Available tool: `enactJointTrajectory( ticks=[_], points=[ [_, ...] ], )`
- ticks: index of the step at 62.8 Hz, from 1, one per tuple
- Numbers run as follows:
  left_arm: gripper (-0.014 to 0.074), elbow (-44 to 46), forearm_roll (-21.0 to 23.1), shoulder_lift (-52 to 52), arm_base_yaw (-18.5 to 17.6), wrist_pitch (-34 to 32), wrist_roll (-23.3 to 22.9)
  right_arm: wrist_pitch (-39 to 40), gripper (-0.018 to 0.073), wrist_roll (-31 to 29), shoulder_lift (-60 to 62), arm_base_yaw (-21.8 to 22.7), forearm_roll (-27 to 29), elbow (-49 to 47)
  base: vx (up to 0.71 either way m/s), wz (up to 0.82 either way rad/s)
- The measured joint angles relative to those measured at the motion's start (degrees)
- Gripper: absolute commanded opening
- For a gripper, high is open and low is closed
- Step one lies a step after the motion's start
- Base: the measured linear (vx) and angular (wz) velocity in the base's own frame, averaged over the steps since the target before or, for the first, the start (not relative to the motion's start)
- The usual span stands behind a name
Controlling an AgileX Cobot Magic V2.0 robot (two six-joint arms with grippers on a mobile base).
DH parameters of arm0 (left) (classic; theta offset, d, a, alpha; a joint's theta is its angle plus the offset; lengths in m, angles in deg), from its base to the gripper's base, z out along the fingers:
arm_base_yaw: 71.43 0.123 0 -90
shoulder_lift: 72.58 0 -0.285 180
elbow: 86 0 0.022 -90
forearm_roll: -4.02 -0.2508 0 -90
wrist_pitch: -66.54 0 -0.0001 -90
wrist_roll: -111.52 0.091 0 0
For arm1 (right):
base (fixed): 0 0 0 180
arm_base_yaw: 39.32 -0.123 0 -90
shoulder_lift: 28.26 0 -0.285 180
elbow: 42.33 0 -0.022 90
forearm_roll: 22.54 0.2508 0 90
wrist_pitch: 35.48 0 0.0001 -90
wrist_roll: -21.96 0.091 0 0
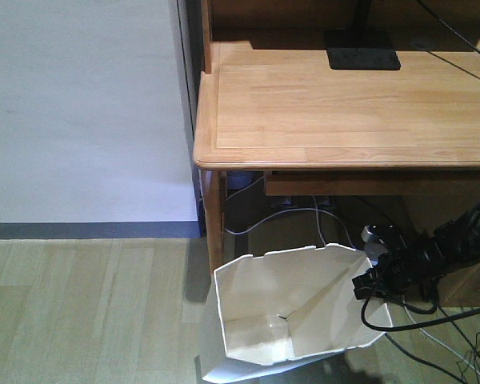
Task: Move trash bin to bedside with robot
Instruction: 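Lift the bin with the right gripper and pull it out from under the desk, then hold the bin in the right gripper while the base turns toward the bed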
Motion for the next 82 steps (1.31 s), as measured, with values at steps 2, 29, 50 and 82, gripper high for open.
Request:
enactJointTrajectory(
  ticks=[2, 29, 50, 82],
  points=[
    [-0.0006, 0.00, 0.00, 0.00, 0.00, 0.00, 0.00, -0.07, -0.0006, 0.05, 0.00, 0.00, 0.08, -0.05, 0.00, 0.00],
    [-0.0006, 0.00, 0.00, 0.00, 0.00, 0.00, 0.00, -0.05, -0.0006, 0.07, 0.00, 0.06, -0.01, -0.05, 0.00, 0.02],
    [-0.0006, 0.00, 0.00, 0.00, 0.00, 0.00, 0.00, 0.11, -0.0006, 0.12, 0.00, 0.06, 0.09, -0.05, -0.05, 0.21],
    [-0.0006, 0.00, 0.00, 0.00, 0.00, 0.00, 0.00, -0.11, -0.0006, 0.07, 0.00, 0.06, 0.04, -0.05, -0.09, 0.44]
  ],
)
